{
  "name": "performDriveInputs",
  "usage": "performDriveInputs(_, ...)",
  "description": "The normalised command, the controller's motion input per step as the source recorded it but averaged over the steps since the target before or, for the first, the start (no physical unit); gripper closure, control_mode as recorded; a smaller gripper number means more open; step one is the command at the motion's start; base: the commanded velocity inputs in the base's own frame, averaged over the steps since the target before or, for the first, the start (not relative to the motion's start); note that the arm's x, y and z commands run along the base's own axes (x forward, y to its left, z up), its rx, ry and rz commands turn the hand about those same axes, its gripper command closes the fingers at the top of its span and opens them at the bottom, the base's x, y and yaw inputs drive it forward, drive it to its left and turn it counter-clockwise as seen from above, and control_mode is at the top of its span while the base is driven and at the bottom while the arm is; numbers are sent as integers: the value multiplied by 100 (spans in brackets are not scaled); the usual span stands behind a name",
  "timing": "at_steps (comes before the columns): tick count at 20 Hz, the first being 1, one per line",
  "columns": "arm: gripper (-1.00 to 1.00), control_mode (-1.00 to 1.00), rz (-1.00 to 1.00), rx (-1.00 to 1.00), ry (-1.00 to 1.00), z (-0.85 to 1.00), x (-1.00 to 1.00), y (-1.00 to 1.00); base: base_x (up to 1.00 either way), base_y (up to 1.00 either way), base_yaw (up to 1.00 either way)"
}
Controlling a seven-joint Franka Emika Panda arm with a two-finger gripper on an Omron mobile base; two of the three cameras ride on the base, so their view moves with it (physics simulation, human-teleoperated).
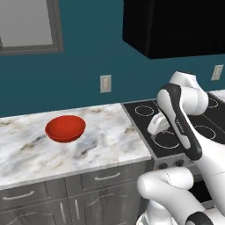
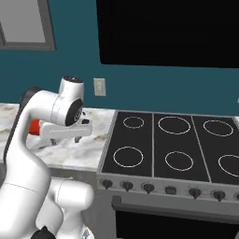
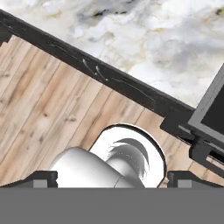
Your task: Pick the cup and bowl from the counter and place them on the counter next to the sink.
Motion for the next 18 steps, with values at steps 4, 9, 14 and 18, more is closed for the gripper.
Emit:
performDriveInputs(4, -100, 100, 0, 0, 0, 0, 0, 0, 76, 77, -17)
performDriveInputs(9, -100, 100, 0, 0, 0, 0, 0, 0, 47, 59, -20)
performDriveInputs(14, -100, 100, 0, 0, 0, 0, 0, 0, 0, 0, 0)
performDriveInputs(18, -100, 100, 0, 0, 0, 0, 0, 0, 0, 0, 0)
